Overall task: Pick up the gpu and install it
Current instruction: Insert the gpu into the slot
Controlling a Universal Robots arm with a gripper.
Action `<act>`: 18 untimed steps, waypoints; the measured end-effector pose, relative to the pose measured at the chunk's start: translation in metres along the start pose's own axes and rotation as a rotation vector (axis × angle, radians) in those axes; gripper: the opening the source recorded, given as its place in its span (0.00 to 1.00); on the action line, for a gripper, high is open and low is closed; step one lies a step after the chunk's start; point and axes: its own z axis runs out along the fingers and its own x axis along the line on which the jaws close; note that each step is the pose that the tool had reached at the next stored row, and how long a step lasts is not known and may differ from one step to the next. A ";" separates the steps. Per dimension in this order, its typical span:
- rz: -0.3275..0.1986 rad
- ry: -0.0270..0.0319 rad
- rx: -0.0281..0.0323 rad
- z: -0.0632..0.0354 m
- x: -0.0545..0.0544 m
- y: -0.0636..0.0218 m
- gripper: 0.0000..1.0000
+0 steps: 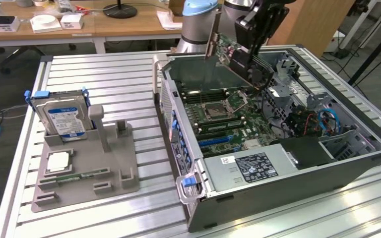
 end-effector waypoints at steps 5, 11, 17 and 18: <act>-0.031 0.0025 -0.0013 0.0000 0.000 0.0000 0.26; -0.070 0.0053 -0.0029 0.0000 0.000 0.0000 0.26; -0.107 0.0082 -0.0044 0.0000 0.000 0.0000 0.26; -0.113 0.0087 -0.0047 0.0000 0.000 0.0000 0.26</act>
